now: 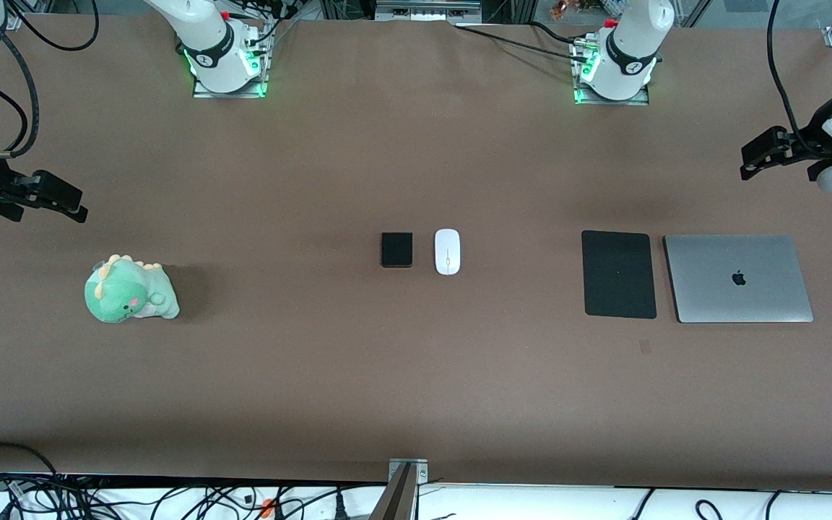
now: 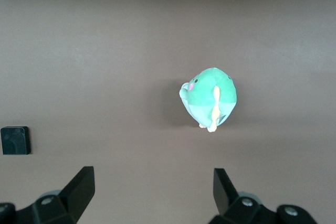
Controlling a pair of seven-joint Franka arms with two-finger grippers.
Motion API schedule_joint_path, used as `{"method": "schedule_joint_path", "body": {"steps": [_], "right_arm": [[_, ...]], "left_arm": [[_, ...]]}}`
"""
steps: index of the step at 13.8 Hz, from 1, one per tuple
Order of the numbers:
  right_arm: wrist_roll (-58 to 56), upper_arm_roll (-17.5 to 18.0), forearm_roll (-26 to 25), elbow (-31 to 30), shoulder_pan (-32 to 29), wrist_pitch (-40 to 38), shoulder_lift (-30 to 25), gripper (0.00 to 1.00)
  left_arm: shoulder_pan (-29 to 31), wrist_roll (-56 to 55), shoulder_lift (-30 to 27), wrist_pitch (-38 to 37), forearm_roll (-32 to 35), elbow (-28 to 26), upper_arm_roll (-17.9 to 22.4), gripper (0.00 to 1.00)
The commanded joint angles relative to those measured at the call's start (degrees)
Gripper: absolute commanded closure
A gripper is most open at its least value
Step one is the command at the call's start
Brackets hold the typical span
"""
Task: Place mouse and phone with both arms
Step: 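Move the left gripper toward the white mouse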
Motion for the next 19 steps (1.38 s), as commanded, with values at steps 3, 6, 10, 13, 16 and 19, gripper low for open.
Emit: {"method": "schedule_joint_path", "body": {"steps": [3, 6, 10, 13, 16, 19], "right_arm": [[-0.1, 0.1, 0.9, 0.0, 0.0, 0.2, -0.3, 0.00], [-0.1, 0.0, 0.9, 0.0, 0.1, 0.2, -0.3, 0.00], [-0.1, 0.1, 0.9, 0.0, 0.1, 0.1, -0.3, 0.00], [-0.1, 0.1, 0.9, 0.0, 0.1, 0.1, -0.3, 0.00], [-0.1, 0.1, 0.9, 0.0, 0.1, 0.0, -0.3, 0.00], [-0.1, 0.1, 0.8, 0.0, 0.8, 0.0, -0.3, 0.00]], "left_arm": [[0.3, 0.1, 1.1, -1.4, -1.6, 3.2, -0.2, 0.00], [0.2, -0.4, 1.1, -2.7, -1.7, 4.3, -0.4, 0.00], [0.2, -0.4, 1.2, -5.7, -1.8, 4.9, -0.5, 0.00], [-1.6, 0.6, 3.1, -7.4, -1.8, 4.6, -1.7, 0.00], [-2.5, 0.2, 6.4, -7.1, -3.8, 4.8, -4.6, 0.00], [-3.0, -0.6, 11.3, -2.5, -3.9, 4.9, -10.2, 0.00]]}}
